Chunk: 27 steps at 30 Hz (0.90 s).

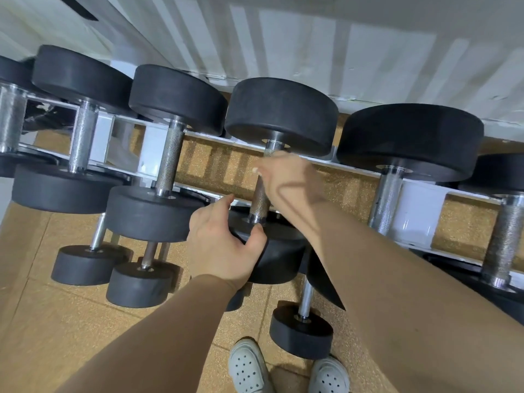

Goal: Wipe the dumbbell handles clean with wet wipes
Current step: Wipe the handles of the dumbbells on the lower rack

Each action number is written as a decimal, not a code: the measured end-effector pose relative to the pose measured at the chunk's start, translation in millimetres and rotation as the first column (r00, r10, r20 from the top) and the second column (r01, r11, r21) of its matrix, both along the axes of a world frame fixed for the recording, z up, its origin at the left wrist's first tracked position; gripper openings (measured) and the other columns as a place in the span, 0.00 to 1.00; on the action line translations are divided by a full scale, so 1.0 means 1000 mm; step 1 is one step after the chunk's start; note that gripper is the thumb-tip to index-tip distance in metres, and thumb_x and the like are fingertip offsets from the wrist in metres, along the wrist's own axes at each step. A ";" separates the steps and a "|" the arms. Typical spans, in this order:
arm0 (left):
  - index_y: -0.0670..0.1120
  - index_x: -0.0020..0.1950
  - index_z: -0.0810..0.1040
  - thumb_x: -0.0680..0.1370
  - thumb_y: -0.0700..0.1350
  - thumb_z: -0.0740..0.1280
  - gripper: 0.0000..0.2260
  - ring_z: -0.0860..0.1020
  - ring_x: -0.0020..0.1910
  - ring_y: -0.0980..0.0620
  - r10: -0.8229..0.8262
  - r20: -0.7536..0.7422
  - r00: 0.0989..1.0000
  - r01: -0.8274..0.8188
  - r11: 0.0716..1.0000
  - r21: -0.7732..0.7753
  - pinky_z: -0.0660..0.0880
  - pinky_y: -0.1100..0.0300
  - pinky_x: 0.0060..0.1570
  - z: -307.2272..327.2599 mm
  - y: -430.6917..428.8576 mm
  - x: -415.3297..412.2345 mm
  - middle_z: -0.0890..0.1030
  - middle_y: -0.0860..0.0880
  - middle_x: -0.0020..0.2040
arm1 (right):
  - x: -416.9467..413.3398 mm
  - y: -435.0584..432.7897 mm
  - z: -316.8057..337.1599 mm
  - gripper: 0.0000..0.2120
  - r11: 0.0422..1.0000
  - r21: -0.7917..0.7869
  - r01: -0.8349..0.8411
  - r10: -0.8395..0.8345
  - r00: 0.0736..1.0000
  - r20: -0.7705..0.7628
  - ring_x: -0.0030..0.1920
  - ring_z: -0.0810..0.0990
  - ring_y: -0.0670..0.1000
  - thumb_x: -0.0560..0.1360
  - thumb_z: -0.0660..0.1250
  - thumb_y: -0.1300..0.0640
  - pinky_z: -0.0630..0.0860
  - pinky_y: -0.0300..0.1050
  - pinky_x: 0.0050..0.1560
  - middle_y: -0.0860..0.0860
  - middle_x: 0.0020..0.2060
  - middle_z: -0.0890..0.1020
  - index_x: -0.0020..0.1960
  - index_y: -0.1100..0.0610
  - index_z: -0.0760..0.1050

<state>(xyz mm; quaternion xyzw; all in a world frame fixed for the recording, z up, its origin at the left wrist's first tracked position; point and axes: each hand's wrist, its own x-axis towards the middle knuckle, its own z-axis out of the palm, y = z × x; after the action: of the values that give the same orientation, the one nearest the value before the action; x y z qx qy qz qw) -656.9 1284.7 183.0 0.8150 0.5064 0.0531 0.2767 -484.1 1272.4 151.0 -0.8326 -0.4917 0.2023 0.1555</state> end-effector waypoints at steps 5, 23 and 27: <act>0.44 0.70 0.75 0.68 0.63 0.60 0.36 0.71 0.64 0.46 0.006 0.004 1.000 -0.006 1.000 -0.001 0.65 0.59 0.61 0.003 0.000 0.001 0.79 0.46 0.59 | -0.001 -0.001 0.000 0.11 0.987 0.076 0.144 -0.138 0.987 -0.084 0.42 0.77 0.51 0.81 0.60 0.55 0.75 0.43 0.40 0.47 0.44 0.80 0.57 0.52 0.80; 0.47 0.75 0.68 0.69 0.67 0.59 0.39 0.68 0.72 0.47 0.024 0.060 0.998 -0.017 0.994 -0.105 0.69 0.46 0.69 0.015 0.002 -0.006 0.73 0.48 0.71 | -0.013 0.011 0.024 0.11 0.982 -0.170 -0.080 0.099 0.989 0.105 0.41 0.79 0.51 0.78 0.62 0.54 0.77 0.49 0.42 0.47 0.41 0.81 0.40 0.46 0.77; 0.47 0.77 0.65 0.70 0.64 0.63 0.38 0.64 0.70 0.51 -0.013 0.192 0.981 0.052 0.979 -0.199 0.67 0.52 0.64 0.016 0.011 -0.017 0.70 0.51 0.73 | -0.013 0.012 0.022 0.10 0.990 0.016 0.141 -0.140 0.948 0.285 0.44 0.81 0.51 0.82 0.61 0.54 0.78 0.44 0.45 0.48 0.45 0.83 0.53 0.48 0.81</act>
<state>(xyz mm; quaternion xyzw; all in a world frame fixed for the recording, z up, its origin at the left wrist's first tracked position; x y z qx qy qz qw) -673.9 1295.7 199.3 0.7819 0.4671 0.0742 0.4061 -497.4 1284.2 173.0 -0.8861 -0.4482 0.0695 0.0952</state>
